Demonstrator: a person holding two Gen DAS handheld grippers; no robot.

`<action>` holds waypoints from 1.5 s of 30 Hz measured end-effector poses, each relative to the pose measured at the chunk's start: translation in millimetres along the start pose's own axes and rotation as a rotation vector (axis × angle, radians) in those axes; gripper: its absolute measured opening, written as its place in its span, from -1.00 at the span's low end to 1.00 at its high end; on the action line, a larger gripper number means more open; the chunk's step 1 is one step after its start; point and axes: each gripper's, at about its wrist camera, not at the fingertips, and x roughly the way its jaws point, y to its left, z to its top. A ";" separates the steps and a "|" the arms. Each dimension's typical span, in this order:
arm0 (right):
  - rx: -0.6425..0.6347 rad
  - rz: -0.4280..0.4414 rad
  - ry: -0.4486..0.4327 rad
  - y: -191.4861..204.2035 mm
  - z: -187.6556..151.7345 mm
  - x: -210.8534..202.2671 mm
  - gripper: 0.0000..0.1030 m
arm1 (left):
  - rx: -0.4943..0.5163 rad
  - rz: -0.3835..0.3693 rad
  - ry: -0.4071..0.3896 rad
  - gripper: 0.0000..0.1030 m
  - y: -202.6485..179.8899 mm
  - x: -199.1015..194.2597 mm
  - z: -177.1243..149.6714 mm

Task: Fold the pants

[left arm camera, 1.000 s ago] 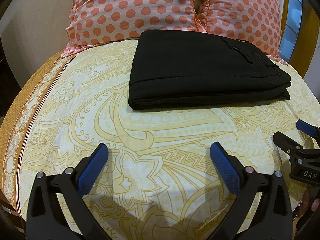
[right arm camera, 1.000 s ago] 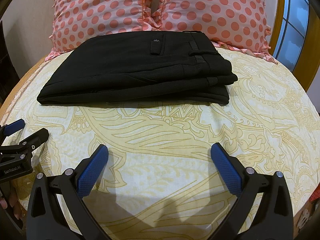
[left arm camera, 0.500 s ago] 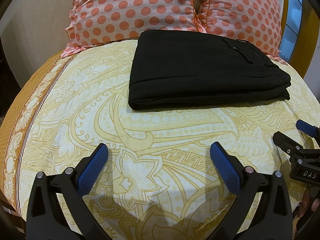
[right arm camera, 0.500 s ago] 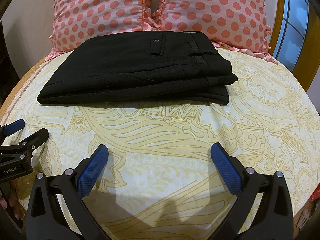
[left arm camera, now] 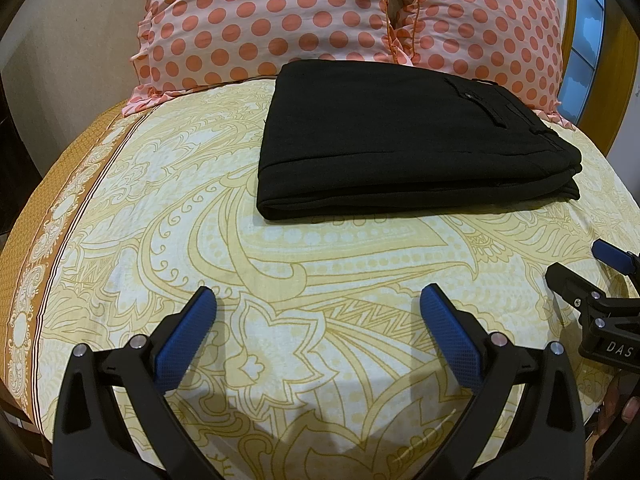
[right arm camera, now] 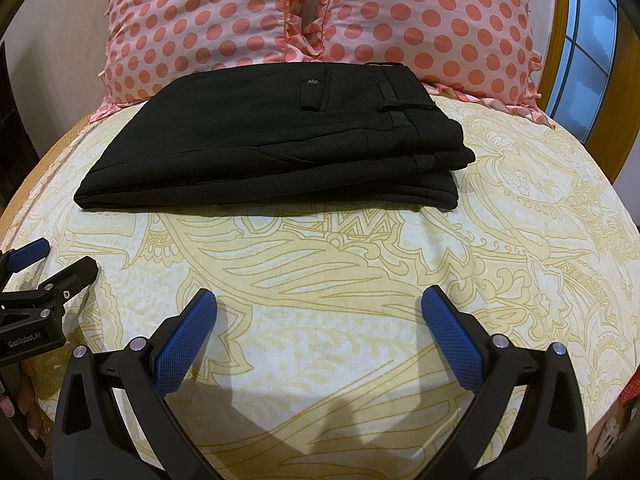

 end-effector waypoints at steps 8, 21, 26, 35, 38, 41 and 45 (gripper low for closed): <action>0.000 0.000 0.000 -0.1 -0.2 -0.1 0.97 | 0.000 0.000 0.001 0.97 0.0 -0.2 0.1; 0.000 0.000 -0.001 -0.1 -0.4 -0.2 0.97 | 0.000 0.000 0.002 0.97 0.3 0.2 -0.5; 0.000 0.000 -0.001 0.0 -0.3 -0.1 0.97 | -0.001 -0.002 0.018 0.97 -0.9 -0.1 1.8; 0.000 0.000 -0.001 0.2 -0.4 -0.2 0.97 | -0.001 -0.006 0.055 0.97 -1.2 3.0 7.2; 0.000 0.000 -0.001 0.3 -0.4 -0.2 0.97 | -0.005 -0.005 0.059 0.97 -1.5 3.1 6.8; 0.000 0.000 -0.001 0.1 -0.7 -0.4 0.97 | -0.006 -0.004 0.061 0.97 -2.2 3.4 6.9; 0.000 0.000 -0.001 0.1 -0.2 -0.1 0.97 | -0.006 -0.004 0.060 0.97 -2.0 3.4 6.7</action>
